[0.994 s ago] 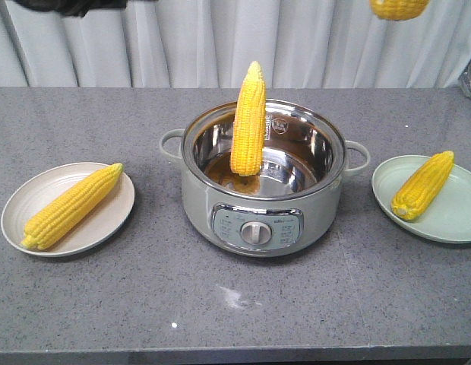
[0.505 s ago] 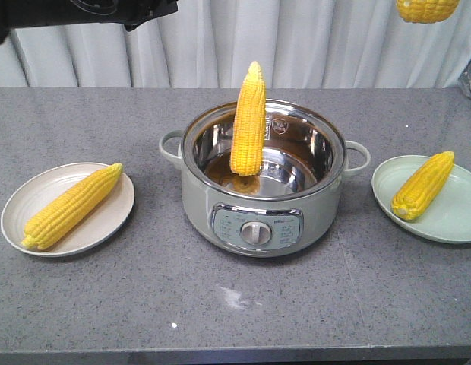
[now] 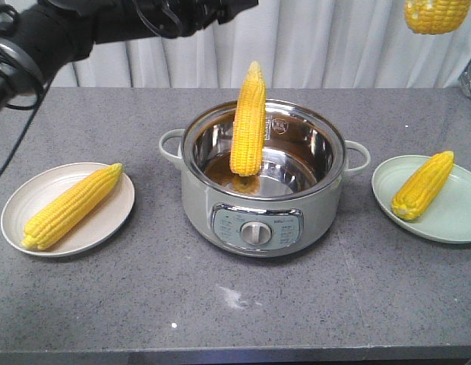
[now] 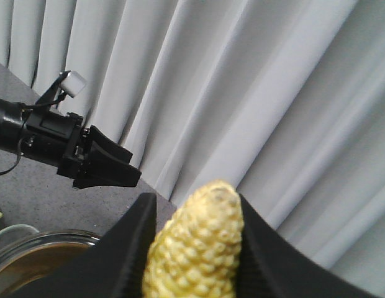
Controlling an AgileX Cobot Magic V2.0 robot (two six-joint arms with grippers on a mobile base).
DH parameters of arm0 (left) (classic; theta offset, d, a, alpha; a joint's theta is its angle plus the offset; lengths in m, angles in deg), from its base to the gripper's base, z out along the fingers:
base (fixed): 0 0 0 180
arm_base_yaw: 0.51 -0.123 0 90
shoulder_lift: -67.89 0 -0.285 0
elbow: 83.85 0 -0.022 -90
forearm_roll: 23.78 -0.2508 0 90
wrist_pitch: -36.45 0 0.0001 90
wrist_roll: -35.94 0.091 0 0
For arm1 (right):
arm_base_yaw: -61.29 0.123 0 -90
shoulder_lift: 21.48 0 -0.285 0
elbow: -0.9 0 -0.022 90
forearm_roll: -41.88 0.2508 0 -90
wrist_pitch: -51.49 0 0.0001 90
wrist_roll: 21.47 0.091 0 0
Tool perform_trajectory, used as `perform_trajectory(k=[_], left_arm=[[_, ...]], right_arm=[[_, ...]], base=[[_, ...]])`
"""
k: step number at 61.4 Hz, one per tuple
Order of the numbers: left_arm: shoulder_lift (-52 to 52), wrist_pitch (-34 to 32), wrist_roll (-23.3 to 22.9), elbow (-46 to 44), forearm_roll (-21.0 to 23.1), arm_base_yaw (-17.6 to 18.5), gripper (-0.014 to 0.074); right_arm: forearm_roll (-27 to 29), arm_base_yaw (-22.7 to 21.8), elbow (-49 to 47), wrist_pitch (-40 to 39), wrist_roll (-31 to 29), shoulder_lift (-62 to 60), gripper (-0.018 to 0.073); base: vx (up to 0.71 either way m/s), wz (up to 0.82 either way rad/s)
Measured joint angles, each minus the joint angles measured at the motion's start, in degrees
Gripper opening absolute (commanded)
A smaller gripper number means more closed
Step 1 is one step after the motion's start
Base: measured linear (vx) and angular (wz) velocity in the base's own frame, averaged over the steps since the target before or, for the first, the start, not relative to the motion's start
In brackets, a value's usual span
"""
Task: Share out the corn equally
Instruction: 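Reach the left gripper over the pot to the last cob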
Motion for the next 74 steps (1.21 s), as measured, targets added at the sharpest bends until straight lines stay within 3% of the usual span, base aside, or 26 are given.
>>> perform_trajectory(k=[55, 56, 74], left_arm=[[7.6, 2.0, -3.7, -1.4, -5.0, 2.6, 0.0647], [9.8, 4.2, -4.8, -1.4, -5.1, 2.6, 0.0599], [9.8, 4.7, -4.8, -1.4, -5.2, 2.6, 0.0397]], right_arm=[[-2.1, 0.0, 0.0, 2.1, 0.0, 0.0, -0.0004], [-2.1, 0.0, 0.0, 2.3, 0.0, 0.0, -0.0004], [-2.1, 0.0, 0.0, 2.3, 0.0, 0.0, -0.0004]], base=[[0.00, 0.00], [0.00, 0.00], [0.00, 0.00]])
